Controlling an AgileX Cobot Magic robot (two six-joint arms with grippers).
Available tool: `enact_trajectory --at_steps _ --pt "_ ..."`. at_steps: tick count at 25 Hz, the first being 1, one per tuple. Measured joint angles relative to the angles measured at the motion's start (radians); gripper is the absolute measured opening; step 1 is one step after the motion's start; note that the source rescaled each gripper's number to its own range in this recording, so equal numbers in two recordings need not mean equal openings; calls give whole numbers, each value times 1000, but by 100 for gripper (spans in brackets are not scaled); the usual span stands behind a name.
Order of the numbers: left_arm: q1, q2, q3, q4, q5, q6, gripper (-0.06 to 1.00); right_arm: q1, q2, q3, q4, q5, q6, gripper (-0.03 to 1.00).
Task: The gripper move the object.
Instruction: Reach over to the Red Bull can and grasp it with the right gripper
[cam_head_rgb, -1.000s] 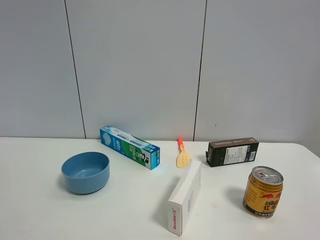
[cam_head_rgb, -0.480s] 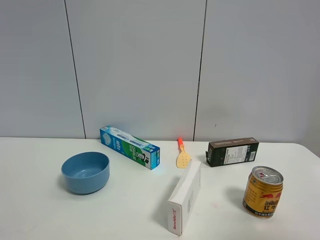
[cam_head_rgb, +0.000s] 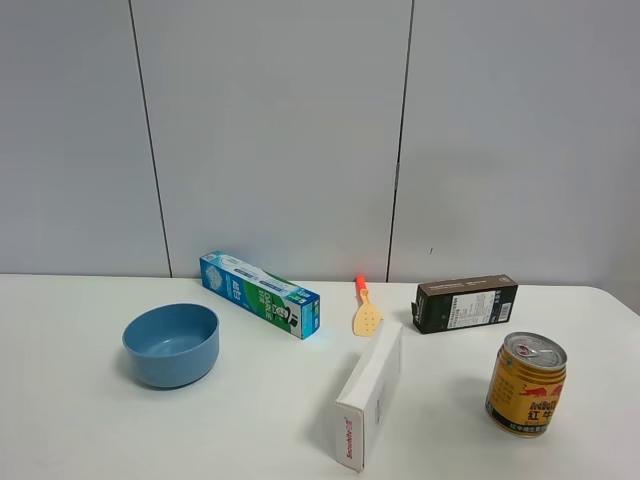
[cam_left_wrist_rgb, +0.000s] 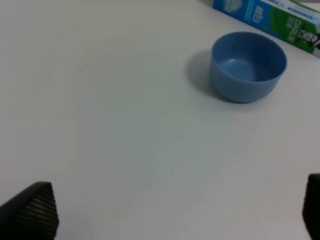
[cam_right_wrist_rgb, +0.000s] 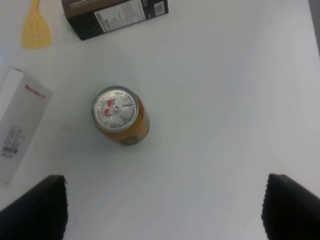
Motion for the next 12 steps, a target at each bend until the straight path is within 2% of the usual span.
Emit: enact_trajectory --at_steps 5,12 --pt "0 0 0 0 0 0 100 0 163 -9 0 -13 0 37" --pt "0 0 0 0 0 0 100 0 331 -9 71 -108 -32 37"
